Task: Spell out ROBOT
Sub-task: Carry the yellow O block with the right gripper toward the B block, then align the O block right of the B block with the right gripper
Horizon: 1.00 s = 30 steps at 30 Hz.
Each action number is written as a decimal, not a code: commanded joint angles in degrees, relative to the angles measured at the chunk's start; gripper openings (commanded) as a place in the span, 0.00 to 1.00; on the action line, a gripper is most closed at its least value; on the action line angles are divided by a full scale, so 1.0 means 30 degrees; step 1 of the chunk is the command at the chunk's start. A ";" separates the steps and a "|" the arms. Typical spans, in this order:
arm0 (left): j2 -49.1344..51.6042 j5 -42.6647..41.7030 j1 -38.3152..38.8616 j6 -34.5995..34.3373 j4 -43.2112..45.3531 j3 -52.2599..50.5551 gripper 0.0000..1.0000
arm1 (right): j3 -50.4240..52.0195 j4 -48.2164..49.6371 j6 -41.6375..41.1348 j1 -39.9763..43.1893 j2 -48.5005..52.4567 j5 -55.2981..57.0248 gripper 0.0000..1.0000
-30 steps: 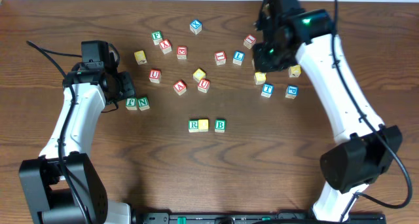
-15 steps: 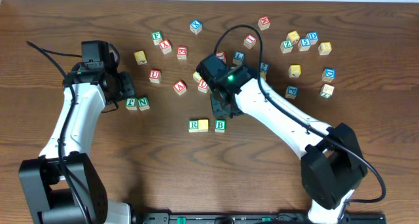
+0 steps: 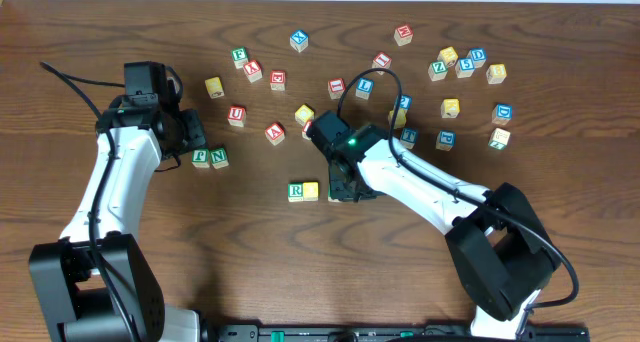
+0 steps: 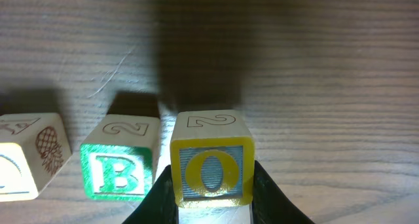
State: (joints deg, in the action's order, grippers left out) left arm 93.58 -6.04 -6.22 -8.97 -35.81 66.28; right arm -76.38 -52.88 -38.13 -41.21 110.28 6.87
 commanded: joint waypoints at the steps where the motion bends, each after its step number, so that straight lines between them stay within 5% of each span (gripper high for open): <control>1: -0.0160 0.0080 -0.0015 0.0131 -0.0051 0.0342 0.45 | 0.0131 0.0000 -0.0452 -0.0503 -0.0175 -0.0481 0.01; 30: -0.0160 0.0080 -0.0015 0.0131 -0.0051 0.0342 0.45 | 0.0146 0.1428 -0.0998 -0.1122 -0.0168 -0.0270 0.04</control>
State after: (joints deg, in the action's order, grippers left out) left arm 93.58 -6.04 -6.22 -8.97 -35.81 66.28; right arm -76.34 -48.71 -40.14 -43.79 110.28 4.95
